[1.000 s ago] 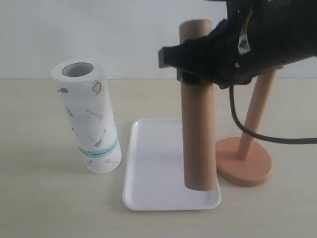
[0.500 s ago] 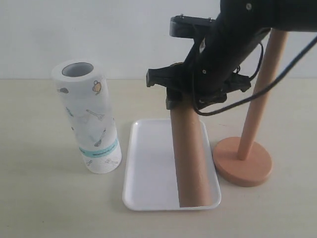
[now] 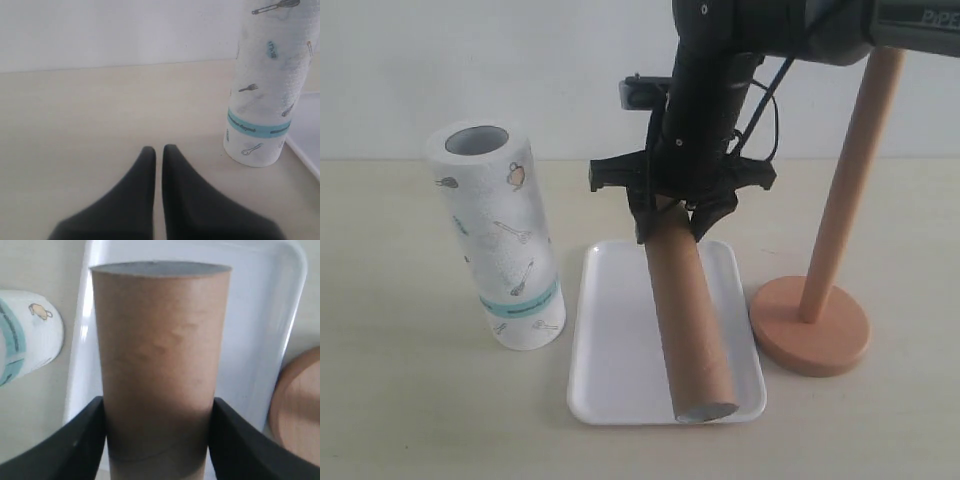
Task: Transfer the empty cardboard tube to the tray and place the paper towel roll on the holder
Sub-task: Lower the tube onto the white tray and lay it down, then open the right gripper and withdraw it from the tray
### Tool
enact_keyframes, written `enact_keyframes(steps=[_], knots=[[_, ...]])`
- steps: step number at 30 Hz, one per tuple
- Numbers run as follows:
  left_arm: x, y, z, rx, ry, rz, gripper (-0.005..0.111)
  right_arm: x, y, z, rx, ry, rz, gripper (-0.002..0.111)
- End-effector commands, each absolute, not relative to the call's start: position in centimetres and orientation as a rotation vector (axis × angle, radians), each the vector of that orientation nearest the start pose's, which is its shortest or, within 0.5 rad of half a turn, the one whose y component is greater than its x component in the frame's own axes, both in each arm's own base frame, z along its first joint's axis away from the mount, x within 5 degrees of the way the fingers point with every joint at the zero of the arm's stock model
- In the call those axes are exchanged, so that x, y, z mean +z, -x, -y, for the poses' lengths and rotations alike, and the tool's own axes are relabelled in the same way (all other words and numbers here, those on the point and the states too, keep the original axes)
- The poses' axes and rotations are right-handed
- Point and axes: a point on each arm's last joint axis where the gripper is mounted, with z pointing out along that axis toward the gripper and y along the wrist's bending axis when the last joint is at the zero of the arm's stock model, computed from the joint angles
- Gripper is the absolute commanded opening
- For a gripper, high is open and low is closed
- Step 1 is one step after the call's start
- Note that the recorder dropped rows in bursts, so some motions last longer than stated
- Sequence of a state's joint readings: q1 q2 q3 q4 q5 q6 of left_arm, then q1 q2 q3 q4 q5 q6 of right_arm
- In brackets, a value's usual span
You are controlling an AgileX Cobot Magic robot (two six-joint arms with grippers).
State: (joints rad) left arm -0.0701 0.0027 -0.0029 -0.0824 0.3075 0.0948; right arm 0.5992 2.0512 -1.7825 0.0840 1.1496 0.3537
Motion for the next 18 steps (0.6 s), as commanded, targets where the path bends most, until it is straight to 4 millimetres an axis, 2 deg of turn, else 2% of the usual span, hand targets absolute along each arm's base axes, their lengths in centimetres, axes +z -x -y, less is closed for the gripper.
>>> enact_keyframes(steps=[1, 13, 15, 18], knots=[[18.6, -5.4, 0.6, -0.064, -0.092, -1.787, 0.004, 23.1, -37.4, -24.0, 0.410, 0.253, -2.989, 0.000], [18.6, -5.4, 0.6, -0.064, -0.092, -1.787, 0.004, 19.5, -38.9, -23.7, 0.388, 0.227, -3.023, 0.002], [18.6, -5.4, 0.6, -0.064, -0.092, -1.787, 0.004, 19.0, -39.0, -23.8, 0.385, 0.225, -3.035, 0.010], [18.6, -5.4, 0.6, -0.064, -0.092, -1.787, 0.004, 18.1, -39.0, -23.8, 0.377, 0.223, -3.057, 0.030]])
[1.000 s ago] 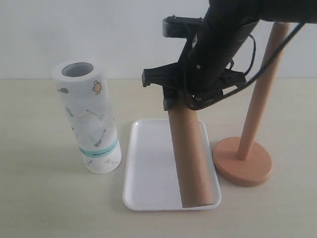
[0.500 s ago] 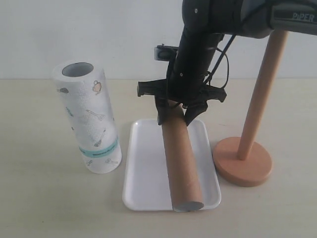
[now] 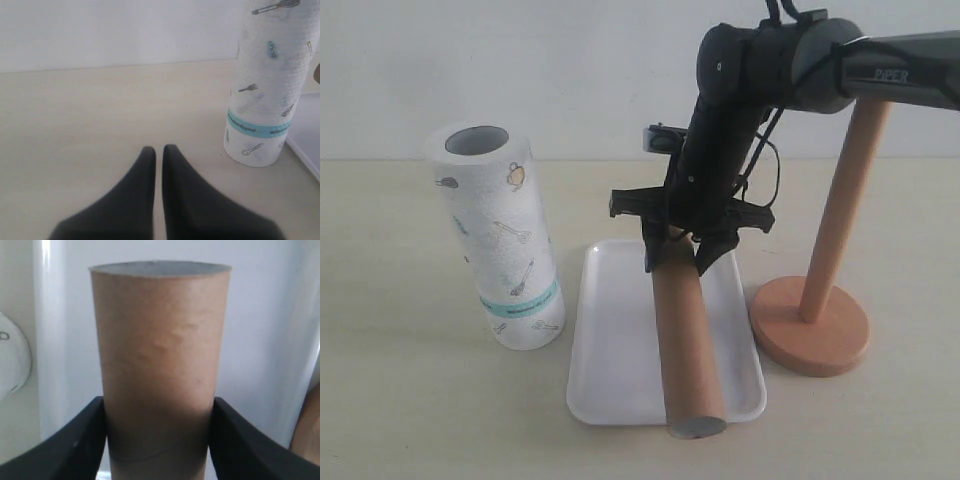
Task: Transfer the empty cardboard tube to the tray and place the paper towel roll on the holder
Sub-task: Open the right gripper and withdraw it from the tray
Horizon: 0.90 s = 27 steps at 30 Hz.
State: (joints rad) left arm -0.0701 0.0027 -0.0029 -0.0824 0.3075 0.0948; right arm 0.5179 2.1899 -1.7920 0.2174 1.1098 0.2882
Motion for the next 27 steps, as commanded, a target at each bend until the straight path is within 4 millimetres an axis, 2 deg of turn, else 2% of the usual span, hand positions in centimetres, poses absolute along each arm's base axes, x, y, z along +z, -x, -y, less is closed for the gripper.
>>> enact_keyframes(steps=[1, 3, 4, 11, 16, 19, 21, 23, 24, 25, 27], knots=[[18.6, -5.4, 0.6, -0.064, -0.092, -1.787, 0.004, 18.0, -39.1, -23.8, 0.376, 0.219, -3.059, 0.039], [18.6, -5.4, 0.6, -0.064, -0.092, -1.787, 0.004, 17.9, -39.1, -23.8, 0.376, 0.192, -3.064, 0.054], [18.6, -5.4, 0.6, -0.064, -0.092, -1.787, 0.004, 17.9, -39.1, -23.9, 0.377, 0.174, -3.064, 0.058], [18.6, -5.4, 0.6, -0.064, -0.092, -1.787, 0.004, 17.8, -39.1, -23.8, 0.368, 0.130, -3.072, 0.072], [18.6, -5.4, 0.6, -0.064, -0.092, -1.787, 0.004, 18.2, -38.9, -23.7, 0.358, 0.137, -3.082, 0.073], [18.6, -5.4, 0.6, -0.064, -0.092, -1.787, 0.004, 19.6, -38.7, -23.4, 0.333, 0.159, -3.075, 0.073], [18.6, -5.4, 0.6, -0.064, -0.092, -1.787, 0.004, 21.3, -38.4, -23.1, 0.324, 0.175, -3.056, 0.073], [18.6, -5.4, 0.6, -0.064, -0.092, -1.787, 0.004, 23.1, -38.1, -22.9, 0.328, 0.186, -3.024, 0.072], [18.6, -5.4, 0.6, -0.064, -0.092, -1.787, 0.004, 23.9, -38.0, -22.7, 0.330, 0.190, -3.013, 0.068], [18.6, -5.4, 0.6, -0.064, -0.092, -1.787, 0.004, 24.7, -37.9, -22.6, 0.333, 0.193, -2.995, 0.060], [18.6, -5.4, 0.6, -0.064, -0.092, -1.787, 0.004, 26.6, -37.4, -22.3, 0.354, 0.209, -2.946, 0.037]])
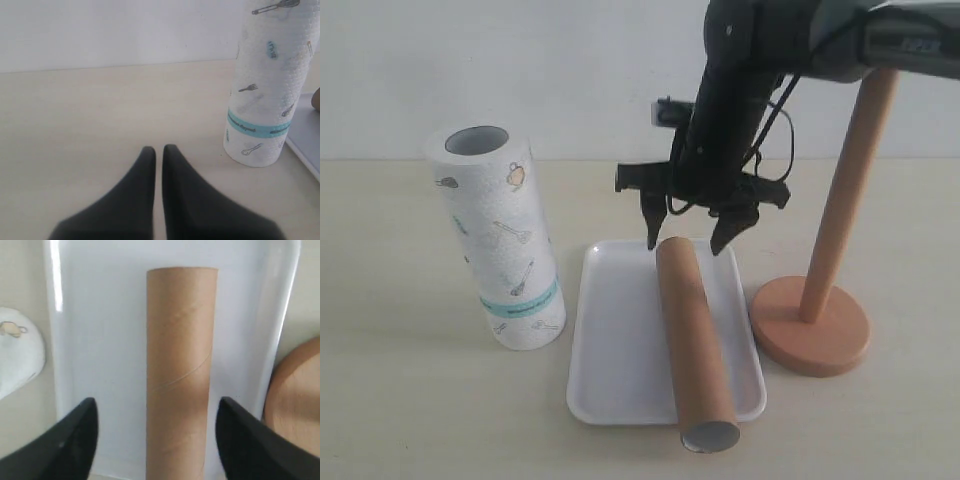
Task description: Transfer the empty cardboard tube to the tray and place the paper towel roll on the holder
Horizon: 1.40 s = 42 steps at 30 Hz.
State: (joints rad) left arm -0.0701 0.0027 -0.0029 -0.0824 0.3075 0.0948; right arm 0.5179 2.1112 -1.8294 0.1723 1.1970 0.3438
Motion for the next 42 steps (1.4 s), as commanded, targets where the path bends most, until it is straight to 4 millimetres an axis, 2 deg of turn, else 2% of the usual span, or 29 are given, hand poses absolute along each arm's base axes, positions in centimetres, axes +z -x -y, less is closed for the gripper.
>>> enact_keyframes(steps=[1, 2, 3, 8, 11, 15, 18, 22, 25, 28, 29, 30, 31, 32, 33, 34, 37, 39, 42], knots=[[18.6, -5.4, 0.6, -0.064, -0.092, -1.787, 0.004, 27.3, -37.2, -22.2, 0.359, 0.225, -2.926, 0.025], [18.6, -5.4, 0.6, -0.064, -0.092, -1.787, 0.004, 28.0, -37.0, -22.1, 0.366, 0.250, -2.903, 0.008], [18.6, -5.4, 0.6, -0.064, -0.092, -1.787, 0.004, 28.7, -36.8, -22.0, 0.373, 0.263, -2.885, 0.001], [18.6, -5.4, 0.6, -0.064, -0.092, -1.787, 0.004, 31.6, -35.6, -21.4, 0.383, 0.340, -2.811, 0.001], [18.6, -5.4, 0.6, -0.064, -0.092, -1.787, 0.004, 33.4, -34.2, -21.8, 0.347, 0.419, -2.749, 0.001], [18.6, -5.4, 0.6, -0.064, -0.092, -1.787, 0.004, 37.0, -31.2, -23.0, 0.290, 0.518, -2.605, 0.001], [18.6, -5.4, 0.6, -0.064, -0.092, -1.787, 0.004, 40.1, -28.2, -23.4, 0.223, 0.524, -2.478, 0.001], [18.6, -5.4, 0.6, -0.064, -0.092, -1.787, 0.004, 43.5, -24.9, -22.7, 0.120, 0.501, -2.347, 0.001], [18.6, -5.4, 0.6, -0.064, -0.092, -1.787, 0.004, 44.7, -22.4, -21.5, 0.103, 0.533, -2.293, 0.001], [18.6, -5.4, 0.6, -0.064, -0.092, -1.787, 0.004, 45.2, -19.6, -19.0, 0.105, 0.518, -2.238, 0.001], [18.6, -5.4, 0.6, -0.064, -0.092, -1.787, 0.004, 45.0, -17.9, -17.0, 0.126, 0.497, -2.196, 0.001], [18.6, -5.4, 0.6, -0.064, -0.092, -1.787, 0.004, 44.5, -17.4, -16.4, 0.123, 0.504, -2.191, 0.001], [18.6, -5.4, 0.6, -0.064, -0.092, -1.787, 0.004, 43.7, -15.7, -14.3, 0.148, 0.517, -2.145, 0.001], [18.6, -5.4, 0.6, -0.064, -0.092, -1.787, 0.004, 43.3, -15.0, -13.3, 0.161, 0.527, -2.106, 0.001], [18.6, -5.4, 0.6, -0.064, -0.092, -1.787, 0.004, 42.2, -13.5, -11.5, 0.190, 0.549, -2.014, 0.001], [18.6, -5.4, 0.6, -0.064, -0.092, -1.787, 0.004, 42.0, -12.8, -10.6, 0.206, 0.554, -1.964, 0.001], [18.6, -5.4, 0.6, -0.064, -0.092, -1.787, 0.004, 39.0, -9.9, -7.1, 0.235, 0.609, -1.748, 0.001], [18.6, -5.4, 0.6, -0.064, -0.092, -1.787, 0.004, 37.3, -8.5, -5.4, 0.257, 0.594, -1.744, 0.001], [18.6, -5.4, 0.6, -0.064, -0.092, -1.787, 0.004, 36.9, -6.9, -3.2, 0.309, 0.532, -1.709, 0.001]])
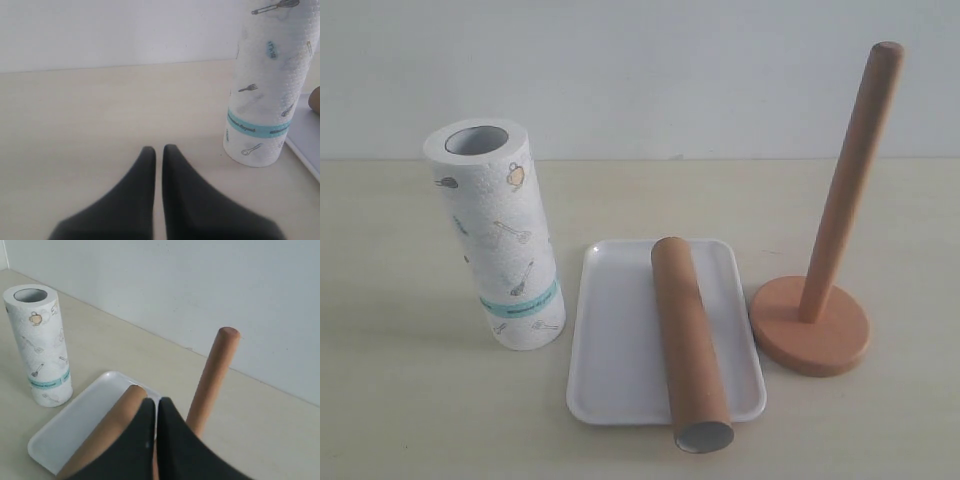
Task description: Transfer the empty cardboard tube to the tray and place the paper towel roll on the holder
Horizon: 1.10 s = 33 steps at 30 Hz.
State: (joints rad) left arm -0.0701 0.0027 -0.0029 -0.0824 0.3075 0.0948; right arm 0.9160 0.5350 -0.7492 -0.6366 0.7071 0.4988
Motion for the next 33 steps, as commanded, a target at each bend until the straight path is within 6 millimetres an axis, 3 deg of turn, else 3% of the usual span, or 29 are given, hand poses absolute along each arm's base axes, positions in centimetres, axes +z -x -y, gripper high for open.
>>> enact_keyframes(steps=[1, 13, 21, 24, 33], knots=[[18.6, -5.4, 0.6, -0.064, -0.092, -1.787, 0.004, 37.1, -6.4, -2.7, 0.323, 0.515, -1.688, 0.001], [18.6, -5.4, 0.6, -0.064, -0.092, -1.787, 0.004, 37.7, -5.0, -0.6, 0.327, 0.406, -1.616, 0.001], [18.6, -5.4, 0.6, -0.064, -0.092, -1.787, 0.004, 37.2, -3.9, 1.6, 0.124, -0.101, -1.662, 0.001], [18.6, -5.4, 0.6, -0.064, -0.092, -1.787, 0.004, 36.5, -3.7, 1.9, 0.018, -0.195, -1.686, 0.001], [18.6, -5.4, 0.6, -0.064, -0.092, -1.787, 0.004, 32.5, -5.1, 1.4, -0.103, -0.095, -1.823, 0.001]])
